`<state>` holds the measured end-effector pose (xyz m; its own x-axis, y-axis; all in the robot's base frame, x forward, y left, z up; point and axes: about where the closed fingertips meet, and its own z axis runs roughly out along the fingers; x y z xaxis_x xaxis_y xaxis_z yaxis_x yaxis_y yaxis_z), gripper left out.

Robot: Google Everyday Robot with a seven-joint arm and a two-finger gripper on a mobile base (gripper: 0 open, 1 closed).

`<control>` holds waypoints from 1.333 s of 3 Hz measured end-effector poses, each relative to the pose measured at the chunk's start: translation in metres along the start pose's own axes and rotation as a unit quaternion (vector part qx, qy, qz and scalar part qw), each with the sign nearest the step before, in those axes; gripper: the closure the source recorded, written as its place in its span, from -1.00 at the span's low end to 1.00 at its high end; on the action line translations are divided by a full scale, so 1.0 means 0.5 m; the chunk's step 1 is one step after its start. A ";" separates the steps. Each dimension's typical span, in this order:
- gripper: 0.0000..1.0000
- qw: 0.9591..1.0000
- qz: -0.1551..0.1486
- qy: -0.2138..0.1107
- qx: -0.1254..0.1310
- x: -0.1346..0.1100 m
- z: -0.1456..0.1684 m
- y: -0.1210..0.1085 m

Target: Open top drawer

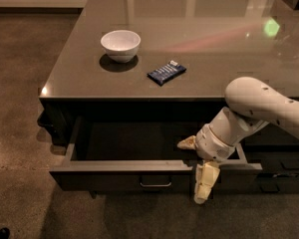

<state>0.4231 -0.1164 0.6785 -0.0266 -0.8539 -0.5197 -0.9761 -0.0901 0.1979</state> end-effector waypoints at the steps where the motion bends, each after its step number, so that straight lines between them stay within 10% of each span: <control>1: -1.00 1.000 0.000 0.000 0.000 0.000 0.000 0.000; 4: -1.00 0.997 0.044 -0.045 -0.040 0.013 -0.001 0.155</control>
Offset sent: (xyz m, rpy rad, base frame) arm -0.0509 0.0118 -0.0201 0.0876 0.1709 0.0496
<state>0.3475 -0.1294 0.6909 -0.1345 -0.8116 -0.5685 -0.9491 -0.0595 0.3094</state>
